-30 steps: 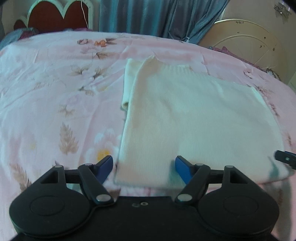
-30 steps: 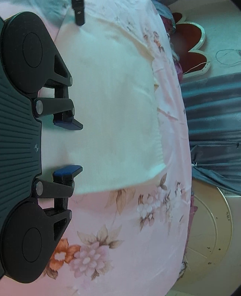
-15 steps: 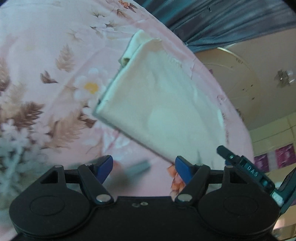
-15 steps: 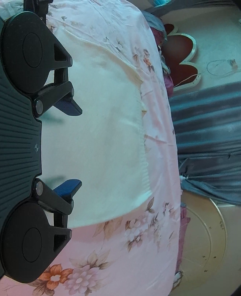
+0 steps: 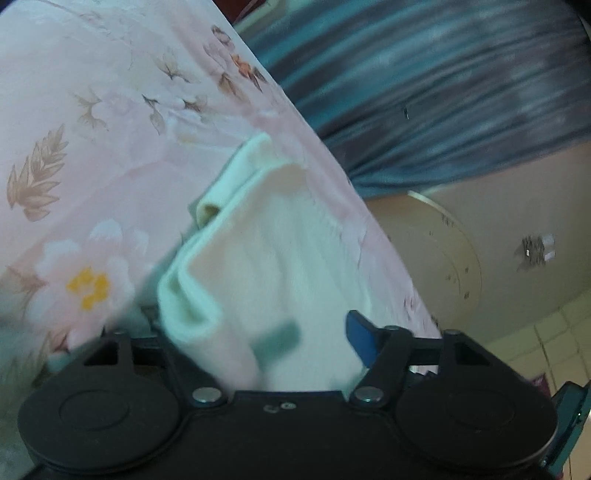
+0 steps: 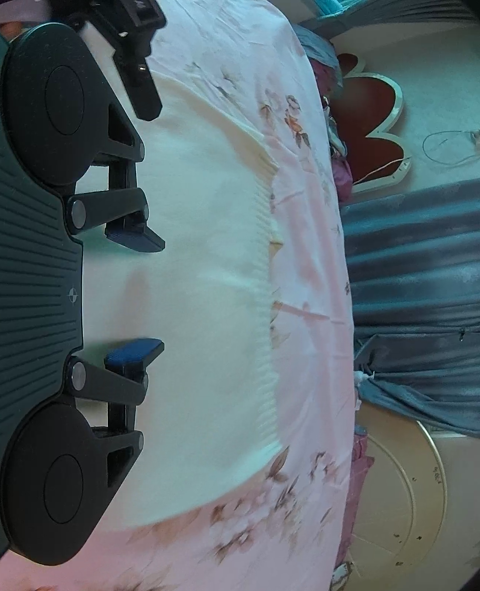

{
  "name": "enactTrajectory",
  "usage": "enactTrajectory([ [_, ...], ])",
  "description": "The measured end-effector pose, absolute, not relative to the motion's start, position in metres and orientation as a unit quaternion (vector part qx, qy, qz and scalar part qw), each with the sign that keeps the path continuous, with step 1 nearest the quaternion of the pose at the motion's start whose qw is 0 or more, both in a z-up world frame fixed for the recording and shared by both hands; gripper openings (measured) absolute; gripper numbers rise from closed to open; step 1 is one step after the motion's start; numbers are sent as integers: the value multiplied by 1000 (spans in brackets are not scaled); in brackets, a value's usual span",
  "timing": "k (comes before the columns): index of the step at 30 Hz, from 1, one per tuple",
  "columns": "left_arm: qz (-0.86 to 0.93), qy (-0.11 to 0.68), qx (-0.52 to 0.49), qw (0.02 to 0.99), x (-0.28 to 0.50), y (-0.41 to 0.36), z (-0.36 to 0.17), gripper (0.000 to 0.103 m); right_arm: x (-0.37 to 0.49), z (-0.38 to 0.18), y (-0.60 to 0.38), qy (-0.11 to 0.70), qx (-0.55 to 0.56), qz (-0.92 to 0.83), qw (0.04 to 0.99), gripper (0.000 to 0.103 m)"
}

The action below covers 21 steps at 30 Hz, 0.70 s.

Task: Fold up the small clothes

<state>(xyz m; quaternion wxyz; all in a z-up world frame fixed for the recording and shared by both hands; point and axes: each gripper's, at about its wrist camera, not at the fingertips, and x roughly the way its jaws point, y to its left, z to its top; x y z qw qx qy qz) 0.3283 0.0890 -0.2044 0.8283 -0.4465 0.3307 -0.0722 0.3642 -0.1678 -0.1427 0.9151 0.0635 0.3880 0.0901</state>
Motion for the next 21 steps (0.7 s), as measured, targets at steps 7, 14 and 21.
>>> enactTrajectory([
  [7,-45,319,-494,808,336,101,-220,22,370,-168,-144,382,-17,81,921,53],
  [14,-23,311,-443,840,336,87,-198,13,362,-173,-144,368,-31,92,925,53],
  [21,-79,281,-268,918,346,22,-129,7,369,-154,-188,375,69,128,916,53],
])
